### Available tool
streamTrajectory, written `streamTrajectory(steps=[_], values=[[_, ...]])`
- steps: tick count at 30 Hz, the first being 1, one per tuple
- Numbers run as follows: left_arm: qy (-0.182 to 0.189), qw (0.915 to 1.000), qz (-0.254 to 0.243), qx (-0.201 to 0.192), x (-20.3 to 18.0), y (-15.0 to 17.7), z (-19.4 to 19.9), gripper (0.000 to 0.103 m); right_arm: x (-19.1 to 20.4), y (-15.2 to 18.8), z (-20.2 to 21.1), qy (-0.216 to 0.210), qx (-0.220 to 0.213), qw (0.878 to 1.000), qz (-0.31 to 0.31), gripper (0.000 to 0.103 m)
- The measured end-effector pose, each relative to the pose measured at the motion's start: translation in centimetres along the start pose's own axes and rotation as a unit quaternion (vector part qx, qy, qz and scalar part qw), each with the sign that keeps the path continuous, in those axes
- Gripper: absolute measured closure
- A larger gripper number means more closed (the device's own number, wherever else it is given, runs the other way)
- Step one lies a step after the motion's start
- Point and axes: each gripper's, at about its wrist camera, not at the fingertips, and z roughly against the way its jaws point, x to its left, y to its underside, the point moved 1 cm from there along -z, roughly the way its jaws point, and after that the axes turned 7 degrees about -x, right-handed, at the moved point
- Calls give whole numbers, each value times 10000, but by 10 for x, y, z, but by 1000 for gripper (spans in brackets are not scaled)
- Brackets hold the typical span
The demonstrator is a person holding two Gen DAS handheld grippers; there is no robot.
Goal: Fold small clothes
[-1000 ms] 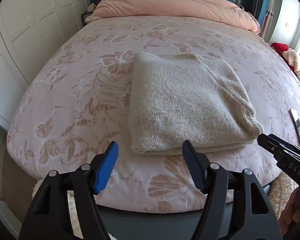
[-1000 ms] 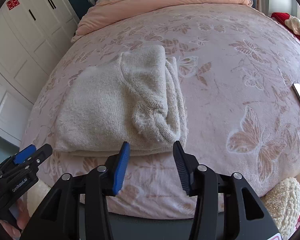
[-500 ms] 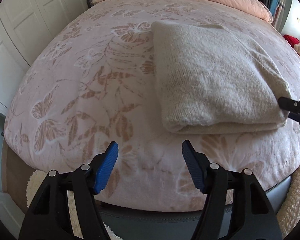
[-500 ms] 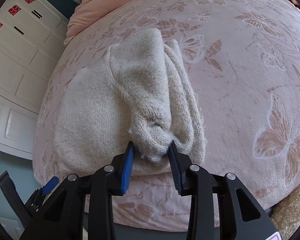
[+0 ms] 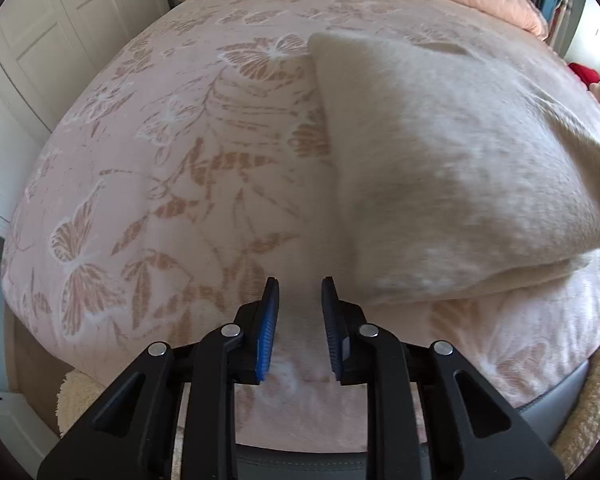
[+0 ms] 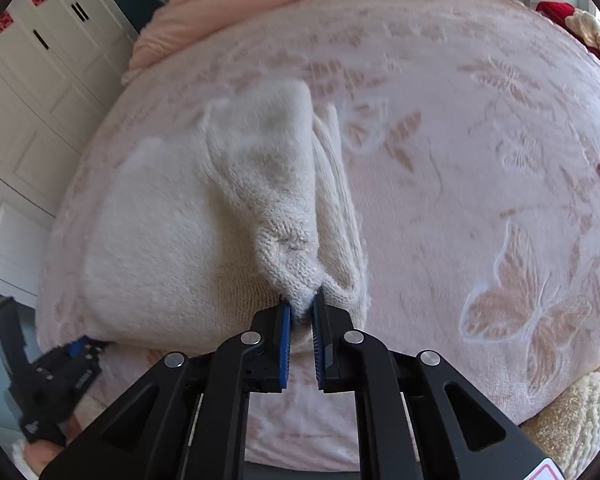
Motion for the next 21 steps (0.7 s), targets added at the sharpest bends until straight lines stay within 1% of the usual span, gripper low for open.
streamTrajectory(steps=[1, 4, 6, 8, 10, 11, 12, 13, 14, 15, 16, 18, 19, 21], values=[[37, 9999, 74, 93, 3, 2, -5, 82, 0, 1, 4, -67, -92, 9999, -58, 94], [279, 9990, 345, 72, 15, 1, 2, 81, 2, -3, 27, -278, -222, 9991, -242, 89], [350, 9989, 303, -93, 16, 2, 18, 81, 2, -6, 52, -221, -591, 9976, -291, 88], [428, 9982, 245, -345, 14, 2, 39, 80, 8, -9, 73, -132, -951, 9952, -164, 87], [560, 9968, 219, -528, 7, -1, 57, 78, 19, -15, 79, -161, -1088, 9939, 84, 88], [615, 9960, 223, -611, 3, -4, 64, 76, 24, -17, 75, -183, -1071, 9938, 222, 90], [672, 9950, 225, -698, -2, -8, 69, 75, 29, -21, 65, -163, -974, 9944, 364, 93], [722, 9944, 205, -748, -8, -12, 71, 70, 30, -21, 48, -25, -739, 9960, 498, 95], [731, 9942, 162, -768, -15, -15, 70, 62, 27, -19, 27, 215, -425, 9970, 618, 96], [689, 9946, 93, -771, -22, -18, 66, 61, 21, -16, 6, 462, -186, 9963, 704, 98], [623, 9954, 5, -723, -29, -21, 59, 61, 16, -11, -4, 572, -159, 9952, 781, 99], [499, 9975, -63, -487, -37, -21, 45, 61, 15, -9, 6, 554, -322, 9947, 804, 100], [547, 9975, -16, -445, -37, -20, 45, 61, 16, -9, 16, 497, -375, 9954, 731, 99], [658, 9963, 47, -552, -36, -17, 55, 61, 20, -6, 40, 404, -584, 9951, 692, 99]])
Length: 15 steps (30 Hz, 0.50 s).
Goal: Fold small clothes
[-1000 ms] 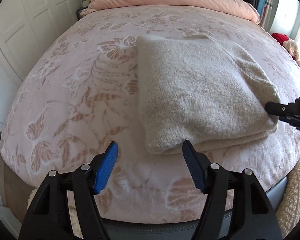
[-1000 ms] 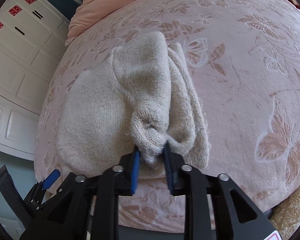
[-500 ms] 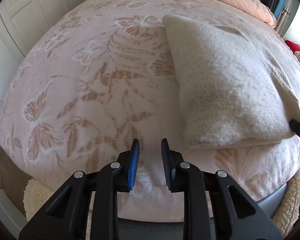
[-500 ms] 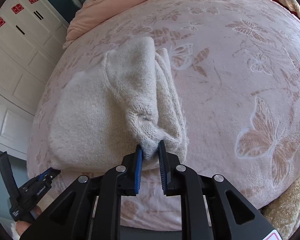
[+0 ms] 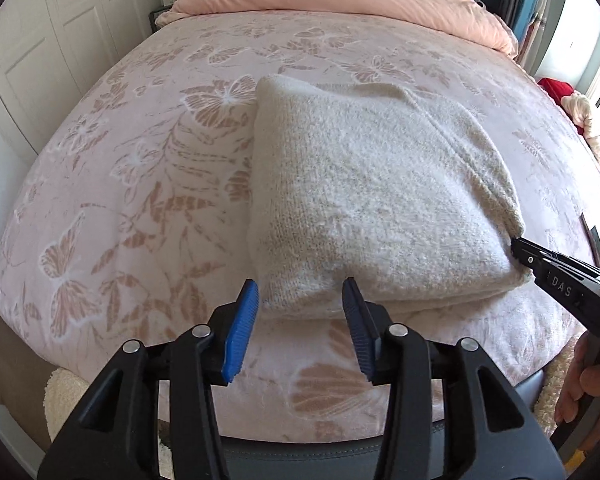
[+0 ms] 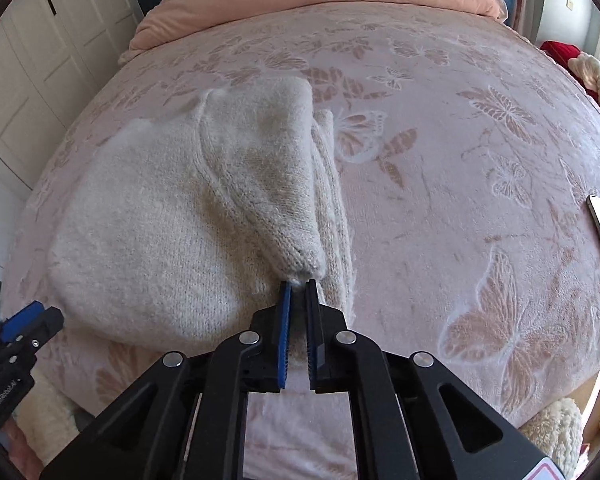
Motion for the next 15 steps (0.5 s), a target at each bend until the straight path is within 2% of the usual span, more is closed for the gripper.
streamTrajectory(steps=[3, 5, 7, 9, 11, 12, 13, 14, 15], values=[[-49, 9999, -109, -123, -5, 7, 14, 50, 5, 10, 37, -116, -278, 9995, -43, 98], [-90, 9996, -102, -251, -9, 12, 24, 36, 7, 23, 55, -162, -395, 9990, -117, 95], [-91, 9994, -129, -314, -13, 17, 33, 27, 8, 36, 67, -83, -490, 9987, -77, 92], [-94, 9989, -176, -413, -19, 23, 41, 23, 10, 50, 76, 72, -592, 9982, -65, 89], [-156, 9985, -240, -469, -23, 28, 47, 22, 7, 60, 84, 228, -725, 9969, -211, 78], [-193, 9982, -250, -506, -25, 30, 49, 21, 5, 65, 87, 311, -820, 9957, -299, 65], [-236, 9979, -245, -543, -27, 33, 51, 18, 5, 71, 91, 398, -891, 9947, -334, 57], [-258, 9977, -215, -590, -28, 36, 54, 13, 5, 75, 92, 481, -932, 9941, -287, 56], [-262, 9974, -150, -657, -29, 39, 57, 13, 7, 80, 93, 556, -950, 9938, -170, 56]])
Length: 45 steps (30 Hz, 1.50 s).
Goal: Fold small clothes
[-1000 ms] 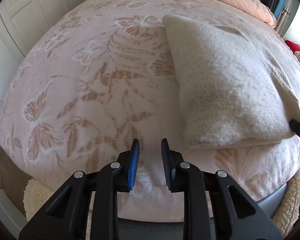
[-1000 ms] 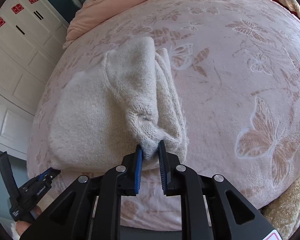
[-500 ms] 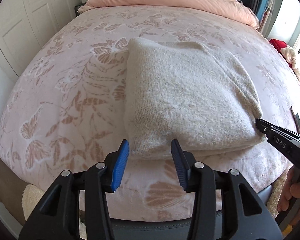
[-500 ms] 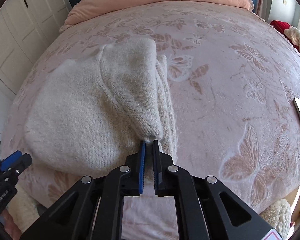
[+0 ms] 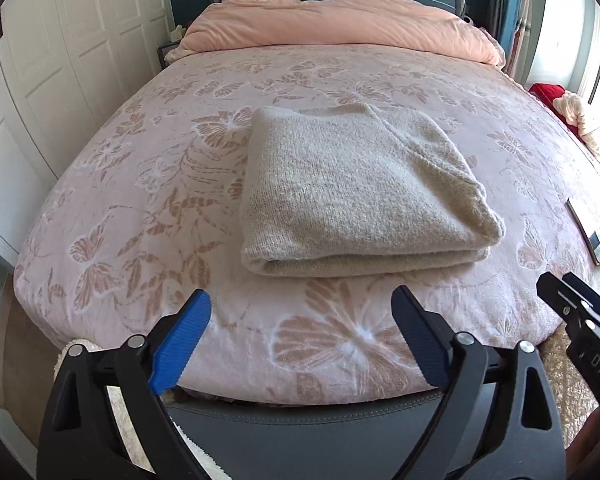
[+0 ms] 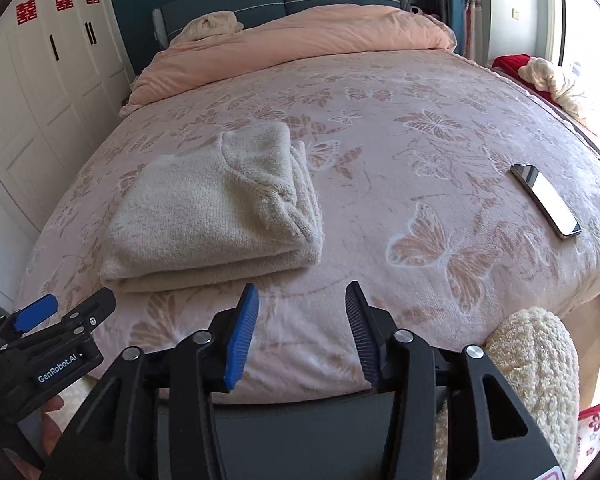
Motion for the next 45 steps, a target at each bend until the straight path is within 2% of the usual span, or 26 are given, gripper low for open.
streamTrajectory(steps=[4, 9, 14, 17, 27, 45], values=[[-18, 9998, 199, -29, -3, 13, 7, 13, 4, 13, 5, -75, 57, 9998, 158, 56], [-200, 9996, 36, -212, -13, 23, 18, 13, 13, 16, 16, -137, -68, 9995, 286, 52], [-210, 9990, -6, -391, -21, 24, 29, 13, 18, 17, 21, -177, -89, 9993, 320, 50], [-353, 9981, -26, -511, -23, 25, 34, 13, 19, 17, 23, -197, -90, 9993, 304, 51], [-536, 9962, -27, -684, -24, 24, 40, 14, 23, 16, 27, -78, -153, 9991, 399, 50], [-640, 9952, -105, -728, -25, 24, 41, 16, 30, 17, 29, -13, -174, 9986, 493, 54]])
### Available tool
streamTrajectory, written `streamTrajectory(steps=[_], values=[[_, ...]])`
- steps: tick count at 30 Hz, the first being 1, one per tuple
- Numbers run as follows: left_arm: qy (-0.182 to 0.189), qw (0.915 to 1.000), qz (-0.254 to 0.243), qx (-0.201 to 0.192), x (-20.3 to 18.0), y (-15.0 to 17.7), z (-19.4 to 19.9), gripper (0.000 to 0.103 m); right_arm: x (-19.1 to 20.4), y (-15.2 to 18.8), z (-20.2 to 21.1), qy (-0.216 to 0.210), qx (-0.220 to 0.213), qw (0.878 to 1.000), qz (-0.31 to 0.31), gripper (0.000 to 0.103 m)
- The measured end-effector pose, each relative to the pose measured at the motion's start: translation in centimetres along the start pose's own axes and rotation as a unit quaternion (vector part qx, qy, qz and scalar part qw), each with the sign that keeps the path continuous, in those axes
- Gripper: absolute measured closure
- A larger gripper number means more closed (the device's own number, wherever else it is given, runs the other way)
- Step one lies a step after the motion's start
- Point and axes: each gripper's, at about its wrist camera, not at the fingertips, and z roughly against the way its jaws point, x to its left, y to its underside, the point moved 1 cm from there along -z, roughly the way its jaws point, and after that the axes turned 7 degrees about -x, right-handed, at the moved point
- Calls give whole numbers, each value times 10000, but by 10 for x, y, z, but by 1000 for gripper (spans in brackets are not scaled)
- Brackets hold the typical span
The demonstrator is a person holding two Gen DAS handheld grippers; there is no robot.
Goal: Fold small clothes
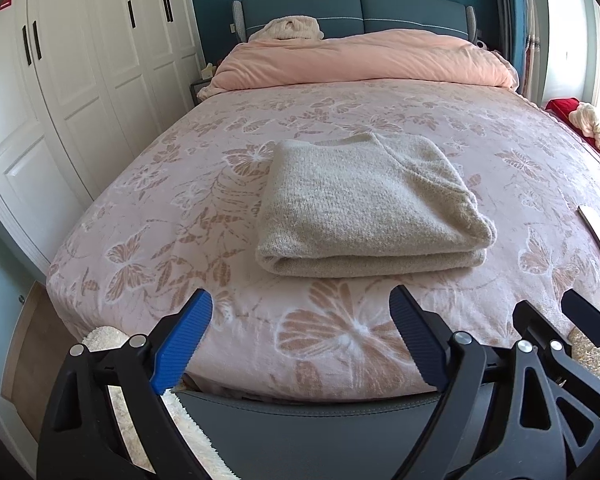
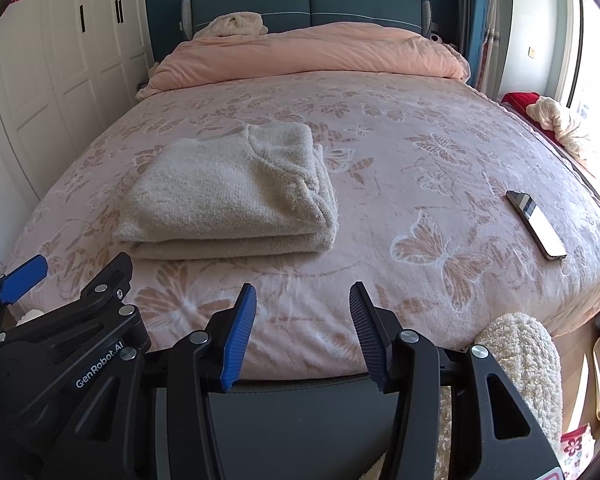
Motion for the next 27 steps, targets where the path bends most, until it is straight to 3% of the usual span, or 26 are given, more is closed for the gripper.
streamTrajectory(steps=[9, 27], values=[[29, 10000, 6, 23, -3, 0, -1, 18, 2, 1, 0, 1, 10, 10000, 43, 60], [47, 10000, 25, 47, -2, 1, -2, 19, 3, 1, 0, 9, 17, 10000, 48, 60]])
